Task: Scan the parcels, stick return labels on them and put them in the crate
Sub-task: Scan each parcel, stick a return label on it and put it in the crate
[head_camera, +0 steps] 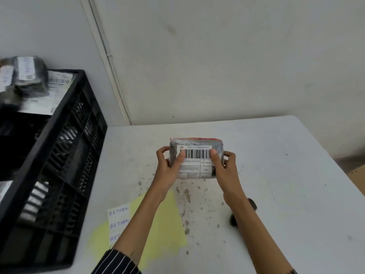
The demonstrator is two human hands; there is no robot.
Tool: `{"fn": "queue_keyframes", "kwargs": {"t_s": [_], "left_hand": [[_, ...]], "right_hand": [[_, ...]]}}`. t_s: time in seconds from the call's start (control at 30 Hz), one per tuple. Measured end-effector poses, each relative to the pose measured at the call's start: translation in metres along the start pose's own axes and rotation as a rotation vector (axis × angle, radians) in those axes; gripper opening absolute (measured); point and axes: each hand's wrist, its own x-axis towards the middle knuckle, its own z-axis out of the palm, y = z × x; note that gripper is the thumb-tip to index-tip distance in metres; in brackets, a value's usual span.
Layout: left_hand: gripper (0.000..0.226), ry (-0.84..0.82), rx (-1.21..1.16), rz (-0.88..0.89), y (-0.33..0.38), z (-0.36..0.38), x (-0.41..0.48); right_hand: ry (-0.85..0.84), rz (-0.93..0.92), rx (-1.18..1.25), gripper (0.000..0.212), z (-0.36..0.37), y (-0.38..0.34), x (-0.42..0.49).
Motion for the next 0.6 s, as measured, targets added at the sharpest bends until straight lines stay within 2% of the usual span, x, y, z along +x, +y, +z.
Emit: {"fn": "queue_keyframes", "kwargs": {"t_s": [0.17,0.33,0.4,0.47,0.53,0.6], "left_hand": [[0.086,-0.093,-0.010,-0.026,-0.027,-0.005,-0.044],[0.095,-0.078,-0.176,-0.152,-0.053,-0.004,-0.063],[0.095,-0.063,-0.204,-0.190,-0.061,0.000,-0.067],[0.095,-0.035,-0.204,-0.220,-0.067,0.004,-0.069],[0.095,-0.004,-0.201,-0.240,-0.071,0.010,-0.070],[0.097,0.028,-0.191,-0.256,-0.074,0.014,-0.071]], "right_hand": [[0.018,0.062,-0.011,0.041,-0.012,0.005,-0.046],[-0.012,0.068,-0.126,0.036,-0.043,0.026,-0.074],[0.109,0.000,-0.335,0.036,-0.063,0.046,-0.083],[0.230,-0.047,-0.672,0.050,-0.083,0.069,-0.090],[0.219,0.032,-0.862,0.072,-0.098,0.090,-0.094],[0.148,0.133,-0.975,0.084,-0.105,0.104,-0.094]]}}
